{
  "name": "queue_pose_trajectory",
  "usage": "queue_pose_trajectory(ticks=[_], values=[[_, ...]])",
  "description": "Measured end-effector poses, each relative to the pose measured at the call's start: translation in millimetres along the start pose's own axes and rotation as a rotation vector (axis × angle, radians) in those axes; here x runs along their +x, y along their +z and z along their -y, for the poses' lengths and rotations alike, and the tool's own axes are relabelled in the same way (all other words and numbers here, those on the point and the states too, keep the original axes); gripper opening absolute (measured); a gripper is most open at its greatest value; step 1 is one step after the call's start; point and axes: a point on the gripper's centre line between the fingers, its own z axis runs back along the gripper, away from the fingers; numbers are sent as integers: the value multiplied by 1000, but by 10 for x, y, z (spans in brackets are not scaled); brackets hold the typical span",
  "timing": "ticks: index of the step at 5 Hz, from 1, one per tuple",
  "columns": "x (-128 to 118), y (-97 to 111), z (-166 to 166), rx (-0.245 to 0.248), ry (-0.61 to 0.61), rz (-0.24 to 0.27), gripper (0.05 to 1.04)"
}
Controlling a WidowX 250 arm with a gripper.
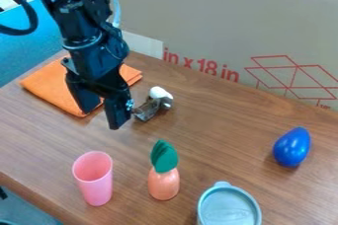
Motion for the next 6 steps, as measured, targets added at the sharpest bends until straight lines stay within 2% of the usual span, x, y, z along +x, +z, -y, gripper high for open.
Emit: queue_pose_trajectory(ticks=[1,2,3,4,5,6], values=[[-40,-42,-2,-5,2,-19,1002],[-167,21,12,-43,-19,14,1002],[-281,184,-38,-88,-31,83,1002],[-367,306,-65,-105,-35,106,1002],[-495,289,-45,-71,-39,0,1002],[-532,133,54,-63,-101,-64,1002]])
